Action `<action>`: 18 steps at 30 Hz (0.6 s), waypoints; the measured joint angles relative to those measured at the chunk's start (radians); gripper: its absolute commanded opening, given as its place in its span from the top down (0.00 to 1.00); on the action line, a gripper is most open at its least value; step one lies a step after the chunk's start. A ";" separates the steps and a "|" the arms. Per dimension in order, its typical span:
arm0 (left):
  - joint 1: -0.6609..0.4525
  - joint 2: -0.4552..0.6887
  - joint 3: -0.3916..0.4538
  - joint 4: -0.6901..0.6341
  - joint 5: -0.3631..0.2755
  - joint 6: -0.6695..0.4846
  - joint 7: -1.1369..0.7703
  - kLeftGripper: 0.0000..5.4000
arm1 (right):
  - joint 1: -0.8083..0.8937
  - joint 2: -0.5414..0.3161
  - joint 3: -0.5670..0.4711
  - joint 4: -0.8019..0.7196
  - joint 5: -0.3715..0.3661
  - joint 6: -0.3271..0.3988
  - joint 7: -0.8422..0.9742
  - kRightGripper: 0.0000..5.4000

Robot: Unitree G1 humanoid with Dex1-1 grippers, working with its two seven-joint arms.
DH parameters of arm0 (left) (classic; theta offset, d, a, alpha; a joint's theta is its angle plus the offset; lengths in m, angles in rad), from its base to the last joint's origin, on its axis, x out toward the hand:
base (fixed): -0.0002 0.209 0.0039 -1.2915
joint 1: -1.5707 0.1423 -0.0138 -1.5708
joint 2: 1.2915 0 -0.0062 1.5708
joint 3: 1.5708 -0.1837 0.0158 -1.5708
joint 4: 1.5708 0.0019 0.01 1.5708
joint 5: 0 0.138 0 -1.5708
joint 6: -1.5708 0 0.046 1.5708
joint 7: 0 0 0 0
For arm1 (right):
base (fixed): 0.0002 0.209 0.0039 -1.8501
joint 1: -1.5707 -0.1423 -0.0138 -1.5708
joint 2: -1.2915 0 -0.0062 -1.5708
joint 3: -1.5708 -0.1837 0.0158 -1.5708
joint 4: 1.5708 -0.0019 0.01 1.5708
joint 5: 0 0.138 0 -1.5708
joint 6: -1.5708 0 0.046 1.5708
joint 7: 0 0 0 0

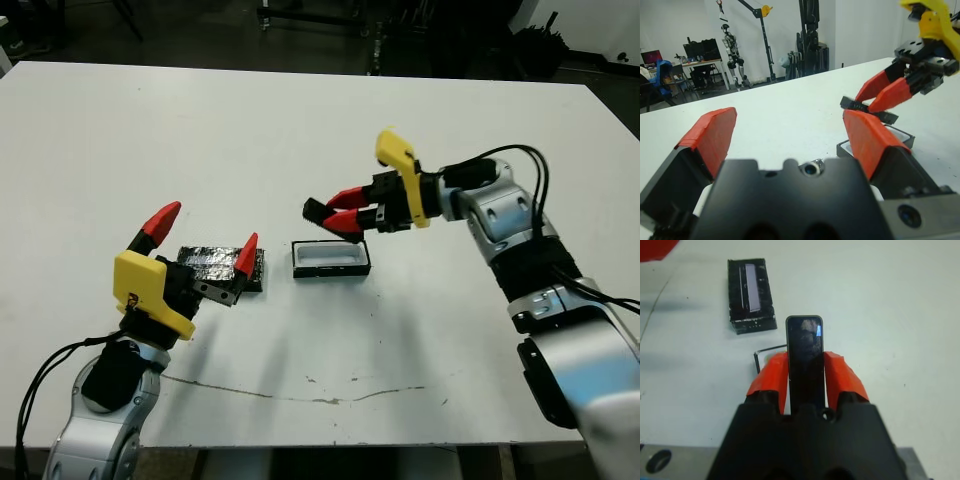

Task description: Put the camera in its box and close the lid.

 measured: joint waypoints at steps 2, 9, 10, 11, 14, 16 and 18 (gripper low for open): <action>0.000 0.000 0.000 0.000 0.001 0.000 0.000 0.00 | 0.000 0.001 0.003 0.011 -0.007 -0.009 -0.002 0.69; 0.001 -0.001 0.000 0.000 0.000 -0.001 0.000 0.00 | 0.000 0.029 0.018 0.033 -0.009 0.000 0.002 0.69; 0.001 -0.002 -0.001 0.000 0.000 -0.002 0.000 0.00 | 0.000 0.033 0.020 0.034 -0.009 0.000 0.005 0.69; 0.001 -0.002 -0.001 0.000 0.001 -0.002 0.000 0.00 | 0.000 0.036 0.023 0.035 -0.009 0.001 0.008 0.69; 0.001 -0.003 -0.002 0.000 0.002 -0.002 0.000 0.00 | 0.001 0.041 0.038 0.038 -0.015 0.006 0.014 0.69; 0.001 -0.003 -0.002 0.000 0.002 -0.002 0.000 0.00 | 0.002 0.041 0.044 0.038 -0.021 0.008 0.014 0.69; 0.002 -0.003 -0.002 0.000 0.002 -0.002 0.000 0.00 | 0.004 0.041 0.048 0.040 -0.030 0.004 0.013 0.69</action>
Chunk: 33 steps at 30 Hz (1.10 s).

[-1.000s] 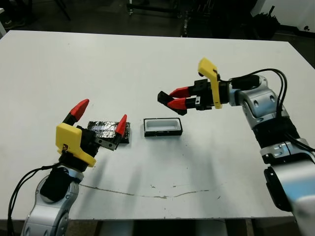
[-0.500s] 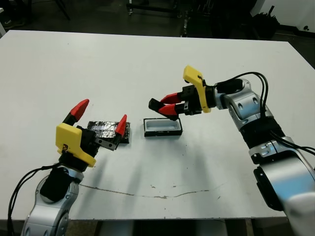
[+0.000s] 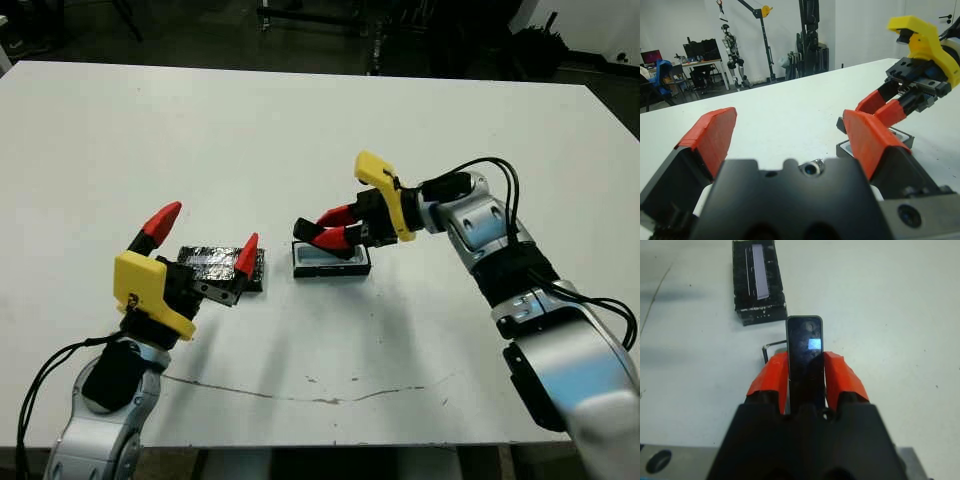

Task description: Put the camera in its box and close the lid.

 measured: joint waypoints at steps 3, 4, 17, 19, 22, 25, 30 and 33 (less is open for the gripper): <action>0.001 0.000 0.000 0.000 0.000 0.000 0.000 0.00 | 0.006 0.000 0.000 0.010 -0.001 -0.010 -0.001 0.69; 0.001 0.000 0.000 0.000 0.000 0.000 0.000 0.00 | 0.008 0.000 0.001 0.012 -0.003 -0.011 -0.001 0.69; 0.004 -0.001 -0.003 0.000 0.000 0.000 0.000 0.00 | 0.002 -0.002 0.036 0.026 -0.032 -0.012 0.024 0.69; 0.005 -0.001 -0.004 0.000 0.002 -0.002 0.000 0.00 | -0.002 -0.004 0.042 0.032 -0.038 -0.012 0.030 0.69; 0.006 -0.001 -0.004 0.000 0.001 -0.002 0.000 0.00 | -0.007 -0.008 0.061 0.033 -0.063 -0.025 0.038 0.69; 0.006 -0.002 -0.004 0.000 0.000 -0.002 0.000 0.00 | -0.008 -0.013 0.071 0.036 -0.074 -0.040 0.044 0.69; 0.007 -0.004 -0.004 0.000 0.000 -0.002 0.000 0.00 | -0.008 -0.017 0.078 0.054 -0.085 -0.092 0.053 0.69; 0.008 -0.004 -0.004 0.000 0.000 -0.002 0.000 0.00 | -0.008 -0.018 0.074 0.071 -0.085 -0.117 0.061 0.69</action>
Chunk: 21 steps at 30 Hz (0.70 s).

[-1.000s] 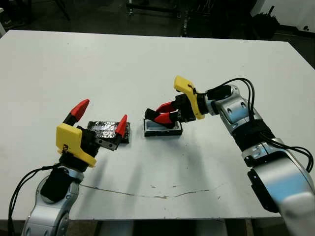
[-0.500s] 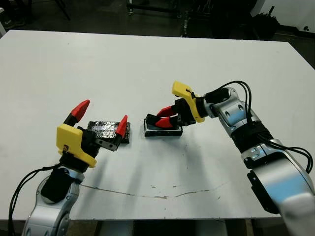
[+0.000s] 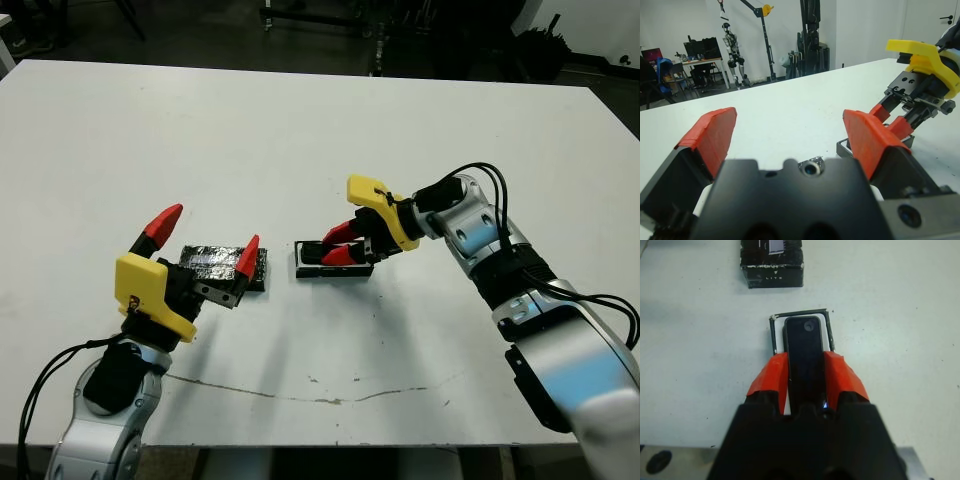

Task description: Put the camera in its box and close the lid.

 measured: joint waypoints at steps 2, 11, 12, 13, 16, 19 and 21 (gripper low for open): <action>0.000 0.000 0.000 0.000 0.000 0.000 0.000 0.00 | 0.000 0.000 0.000 0.002 0.000 -0.001 0.000 0.69; 0.000 0.001 0.001 0.000 -0.002 0.000 0.000 0.00 | 0.000 -0.003 0.002 -0.003 -0.002 -0.001 -0.001 0.69; 0.001 0.001 0.001 0.000 -0.002 0.000 0.000 0.00 | 0.000 -0.003 0.002 -0.004 -0.002 -0.001 -0.001 0.69; 0.001 0.001 0.001 0.000 -0.002 0.000 0.000 0.00 | 0.000 -0.004 0.002 -0.006 -0.003 -0.001 -0.002 0.69; 0.001 0.001 0.000 0.000 -0.001 0.000 0.000 0.00 | 0.001 -0.006 0.006 -0.018 -0.012 -0.002 -0.005 0.69; 0.001 0.001 0.000 0.000 -0.001 0.000 0.000 0.00 | 0.006 -0.008 0.007 -0.031 -0.018 -0.002 -0.016 0.69; 0.002 0.001 0.000 0.000 -0.001 -0.001 0.000 0.00 | 0.012 -0.009 0.007 -0.044 -0.021 -0.002 -0.023 0.69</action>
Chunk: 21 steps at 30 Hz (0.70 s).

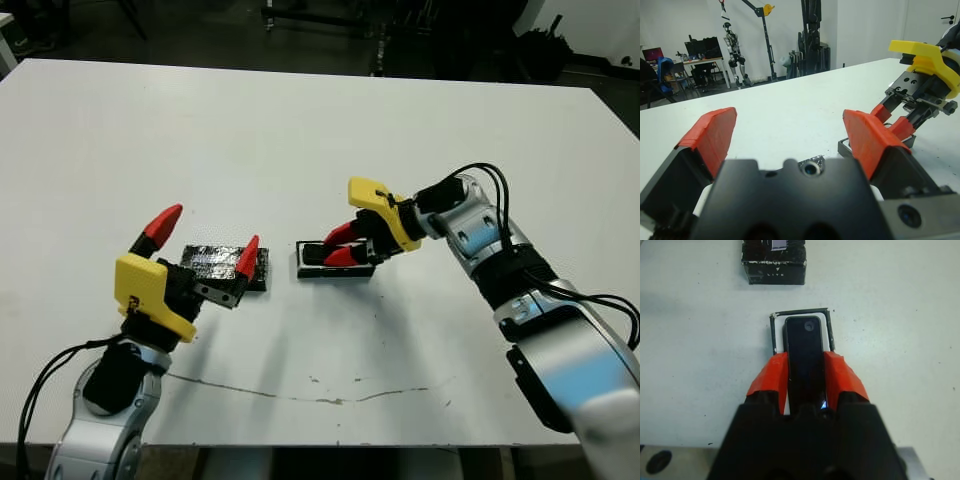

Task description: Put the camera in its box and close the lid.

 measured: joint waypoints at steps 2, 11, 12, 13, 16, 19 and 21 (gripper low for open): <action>0.000 0.000 0.000 0.000 0.002 -0.001 0.000 0.00 | 0.010 -0.004 -0.001 -0.015 -0.001 -0.004 -0.011 0.69; 0.004 0.001 -0.005 0.000 0.010 -0.003 0.000 0.00 | 0.033 -0.029 -0.009 -0.088 0.001 0.067 -0.026 0.58; 0.004 0.001 -0.004 0.000 0.010 -0.003 0.000 0.00 | 0.035 -0.043 -0.011 -0.090 0.000 0.071 -0.025 0.56; 0.005 0.001 -0.004 0.000 0.010 -0.003 0.000 0.00 | 0.036 -0.059 -0.012 -0.094 -0.001 0.072 -0.023 0.53; 0.006 0.001 -0.005 0.000 0.010 -0.003 0.000 0.00 | 0.048 -0.100 -0.019 -0.120 -0.001 0.074 -0.016 0.45; 0.007 0.001 -0.005 0.000 0.010 -0.004 0.000 0.00 | 0.064 -0.125 -0.038 -0.167 0.014 0.078 0.000 0.37; 0.007 0.001 -0.005 0.000 0.010 -0.005 0.000 0.00 | 0.067 -0.137 -0.051 -0.199 0.034 0.092 0.016 0.33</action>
